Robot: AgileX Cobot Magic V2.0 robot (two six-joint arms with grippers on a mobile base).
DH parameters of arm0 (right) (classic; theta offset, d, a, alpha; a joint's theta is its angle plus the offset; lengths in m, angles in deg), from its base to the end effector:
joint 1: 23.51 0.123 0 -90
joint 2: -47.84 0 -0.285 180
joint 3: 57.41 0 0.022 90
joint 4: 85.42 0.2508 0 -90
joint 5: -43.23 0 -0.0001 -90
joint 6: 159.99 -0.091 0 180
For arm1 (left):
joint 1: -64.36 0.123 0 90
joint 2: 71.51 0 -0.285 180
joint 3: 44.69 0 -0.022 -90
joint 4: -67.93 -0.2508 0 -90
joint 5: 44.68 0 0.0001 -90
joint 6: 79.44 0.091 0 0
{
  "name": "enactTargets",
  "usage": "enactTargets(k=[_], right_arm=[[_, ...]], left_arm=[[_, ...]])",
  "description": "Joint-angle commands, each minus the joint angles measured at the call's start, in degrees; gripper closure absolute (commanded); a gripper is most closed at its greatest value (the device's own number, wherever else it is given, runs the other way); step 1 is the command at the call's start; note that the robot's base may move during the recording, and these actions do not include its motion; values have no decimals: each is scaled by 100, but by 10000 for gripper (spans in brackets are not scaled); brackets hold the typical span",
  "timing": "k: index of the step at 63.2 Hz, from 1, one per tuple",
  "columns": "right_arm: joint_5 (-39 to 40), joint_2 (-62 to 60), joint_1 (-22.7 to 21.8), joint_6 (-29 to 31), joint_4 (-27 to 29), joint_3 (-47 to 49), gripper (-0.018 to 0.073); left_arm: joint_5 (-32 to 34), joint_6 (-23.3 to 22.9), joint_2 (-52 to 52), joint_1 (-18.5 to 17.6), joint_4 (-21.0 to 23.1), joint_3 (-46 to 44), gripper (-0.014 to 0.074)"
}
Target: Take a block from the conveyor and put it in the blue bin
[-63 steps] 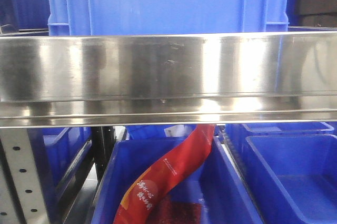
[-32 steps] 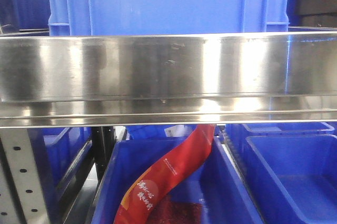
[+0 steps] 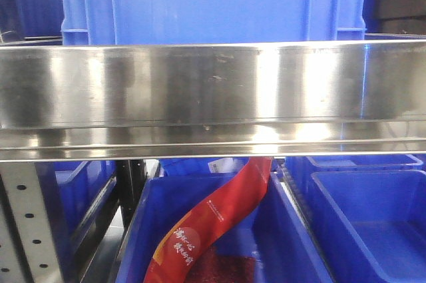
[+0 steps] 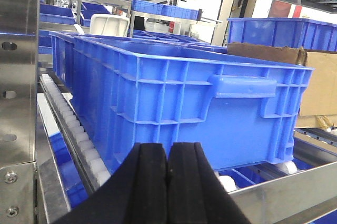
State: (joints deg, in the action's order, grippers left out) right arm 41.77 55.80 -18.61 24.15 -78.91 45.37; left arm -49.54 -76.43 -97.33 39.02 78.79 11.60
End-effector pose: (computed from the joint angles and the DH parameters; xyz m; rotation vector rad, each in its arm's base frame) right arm 0.0564 0.0051 0.2107 -0.0357 1.5124 0.1039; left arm 0.0714 -0.0354 0.3082 0.2467 1.5152 -0.4742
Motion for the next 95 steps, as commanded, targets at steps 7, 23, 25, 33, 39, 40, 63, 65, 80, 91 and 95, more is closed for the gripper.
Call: enactTargets(k=[7, 23, 25, 33, 39, 40, 63, 65, 80, 91, 95], right_arm=[[58, -17, -24, 37, 40, 0, 721], [58, -17, -24, 37, 40, 0, 721], [58, -17, -24, 37, 40, 0, 721], [58, -17, -24, 37, 40, 0, 721], [58, -17, -24, 37, 40, 0, 721], [58, -17, -24, 37, 40, 0, 721], [58, -17, -24, 37, 40, 0, 721], [58, -17, -24, 37, 40, 0, 721], [58, -17, -24, 37, 40, 0, 721], [58, -17, -24, 37, 40, 0, 721], [58, -17, -24, 37, 40, 0, 721]], left_arm=[[112, -14, 36, 6, 47, 5, 707], [112, -14, 36, 6, 47, 5, 707], [112, -14, 36, 6, 47, 5, 707], [112, -14, 36, 6, 47, 5, 707], [112, -14, 36, 6, 47, 5, 707], [112, -14, 36, 6, 47, 5, 707], [126, -14, 61, 6, -291, 19, 707], [156, -14, 89, 6, -509, 17, 707], [-192, -14, 823, 845, -1372, 541, 707], [-271, -112, 1550, 1934, -1372, 1247, 707], [-277, -112, 1804, 2197, -1296, 1489, 707]])
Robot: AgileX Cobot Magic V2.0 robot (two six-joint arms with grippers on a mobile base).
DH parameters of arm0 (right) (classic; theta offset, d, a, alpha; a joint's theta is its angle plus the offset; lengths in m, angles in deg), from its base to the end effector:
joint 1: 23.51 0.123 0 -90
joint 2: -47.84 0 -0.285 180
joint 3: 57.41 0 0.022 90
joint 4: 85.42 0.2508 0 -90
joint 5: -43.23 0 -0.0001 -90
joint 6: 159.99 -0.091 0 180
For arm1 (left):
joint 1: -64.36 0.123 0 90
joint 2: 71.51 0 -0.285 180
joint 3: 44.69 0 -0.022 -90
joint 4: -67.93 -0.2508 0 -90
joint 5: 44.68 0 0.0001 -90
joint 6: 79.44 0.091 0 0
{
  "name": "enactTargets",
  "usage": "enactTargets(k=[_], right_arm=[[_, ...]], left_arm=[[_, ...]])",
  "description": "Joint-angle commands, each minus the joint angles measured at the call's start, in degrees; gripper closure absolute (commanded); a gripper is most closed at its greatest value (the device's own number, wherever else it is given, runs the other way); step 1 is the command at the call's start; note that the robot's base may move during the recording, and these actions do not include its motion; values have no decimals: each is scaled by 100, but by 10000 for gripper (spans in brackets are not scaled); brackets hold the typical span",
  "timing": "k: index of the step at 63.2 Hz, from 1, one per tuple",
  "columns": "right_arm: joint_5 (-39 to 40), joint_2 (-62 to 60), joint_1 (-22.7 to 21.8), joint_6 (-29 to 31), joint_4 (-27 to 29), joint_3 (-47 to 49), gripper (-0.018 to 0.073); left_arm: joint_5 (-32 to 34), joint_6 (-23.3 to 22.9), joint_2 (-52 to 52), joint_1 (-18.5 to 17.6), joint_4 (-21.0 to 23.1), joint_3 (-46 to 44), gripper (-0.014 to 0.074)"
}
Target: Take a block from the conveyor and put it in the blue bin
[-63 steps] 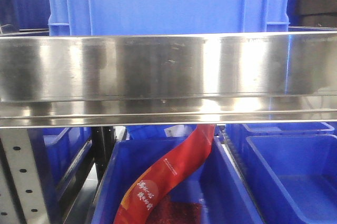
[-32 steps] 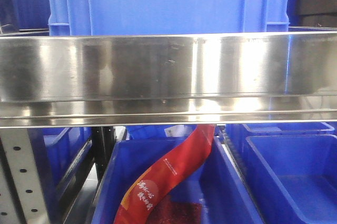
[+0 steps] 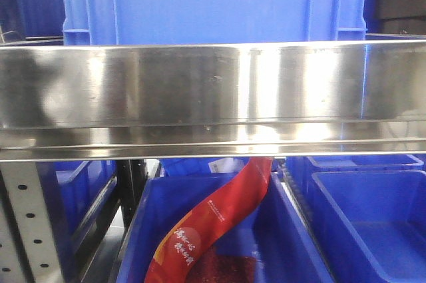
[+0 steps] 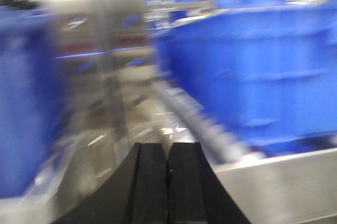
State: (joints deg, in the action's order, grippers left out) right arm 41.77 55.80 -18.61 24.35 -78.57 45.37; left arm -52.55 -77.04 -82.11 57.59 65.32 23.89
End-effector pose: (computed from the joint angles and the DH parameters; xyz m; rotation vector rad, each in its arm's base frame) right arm 0.0564 0.0051 0.2107 -0.0340 1.5125 0.1060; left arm 0.0527 -0.0057 0.2487 0.1506 1.5117 -0.0202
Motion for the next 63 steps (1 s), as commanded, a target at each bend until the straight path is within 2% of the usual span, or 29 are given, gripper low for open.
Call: enactTargets(k=[1, 12, 18, 34, 63], right_arm=[[58, -17, -24, 18, 6, 0, 721], [58, -17, -24, 18, 6, 0, 721], [58, -17, -24, 18, 6, 0, 721], [58, -17, -24, 18, 6, 0, 721], [58, -17, -24, 18, 6, 0, 721]], left_arm=[[25, -52, 282, 396, 82, 309, 707], [202, -52, 282, 763, 402, 753, 707], [703, -52, 282, 767, 551, 864, 707], [733, -52, 282, 767, 703, 864, 707], [734, -52, 282, 767, 705, 864, 707]])
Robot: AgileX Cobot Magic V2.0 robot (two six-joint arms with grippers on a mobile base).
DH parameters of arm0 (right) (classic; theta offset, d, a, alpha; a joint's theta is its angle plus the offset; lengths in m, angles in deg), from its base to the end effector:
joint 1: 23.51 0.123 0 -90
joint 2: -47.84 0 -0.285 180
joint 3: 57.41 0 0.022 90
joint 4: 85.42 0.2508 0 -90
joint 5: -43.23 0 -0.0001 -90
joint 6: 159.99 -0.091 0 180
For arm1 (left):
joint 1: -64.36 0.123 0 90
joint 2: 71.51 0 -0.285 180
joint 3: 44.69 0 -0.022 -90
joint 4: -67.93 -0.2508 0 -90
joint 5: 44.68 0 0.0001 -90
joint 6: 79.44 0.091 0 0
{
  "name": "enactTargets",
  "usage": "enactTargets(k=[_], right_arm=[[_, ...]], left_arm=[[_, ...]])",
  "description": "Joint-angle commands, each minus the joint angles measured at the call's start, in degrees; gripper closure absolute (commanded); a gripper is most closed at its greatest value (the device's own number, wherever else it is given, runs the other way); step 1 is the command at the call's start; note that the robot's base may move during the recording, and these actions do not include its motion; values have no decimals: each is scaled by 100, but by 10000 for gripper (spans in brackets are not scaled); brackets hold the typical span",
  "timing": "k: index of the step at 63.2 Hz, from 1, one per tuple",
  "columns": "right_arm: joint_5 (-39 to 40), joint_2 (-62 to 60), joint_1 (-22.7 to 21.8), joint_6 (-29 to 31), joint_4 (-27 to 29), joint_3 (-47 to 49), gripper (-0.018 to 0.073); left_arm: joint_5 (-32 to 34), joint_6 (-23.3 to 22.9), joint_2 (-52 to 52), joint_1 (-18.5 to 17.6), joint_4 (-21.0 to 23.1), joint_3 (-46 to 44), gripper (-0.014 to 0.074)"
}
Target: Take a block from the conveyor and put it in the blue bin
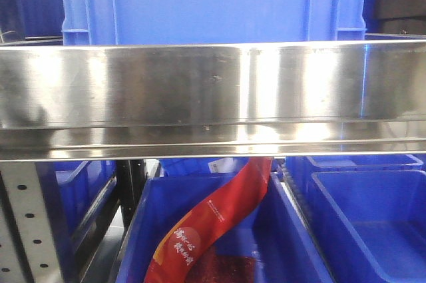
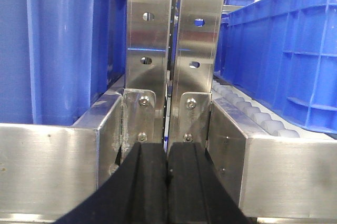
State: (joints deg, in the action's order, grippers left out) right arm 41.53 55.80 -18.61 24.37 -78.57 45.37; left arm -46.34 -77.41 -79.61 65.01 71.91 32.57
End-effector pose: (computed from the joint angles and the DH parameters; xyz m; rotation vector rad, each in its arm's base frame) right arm 0.0564 0.0052 0.2103 -0.0348 1.5167 0.1059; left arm 0.0569 0.0005 0.2100 -0.0328 1.5184 -0.0197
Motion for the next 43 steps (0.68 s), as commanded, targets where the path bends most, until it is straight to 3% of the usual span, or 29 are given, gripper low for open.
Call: enactTargets(k=[1, 43], right_arm=[[82, -17, -24, 16, 6, 0, 721], [82, -17, -24, 16, 6, 0, 721]], left_arm=[[113, -14, 32, 24, 46, -4, 707], [113, -14, 32, 24, 46, -4, 707]])
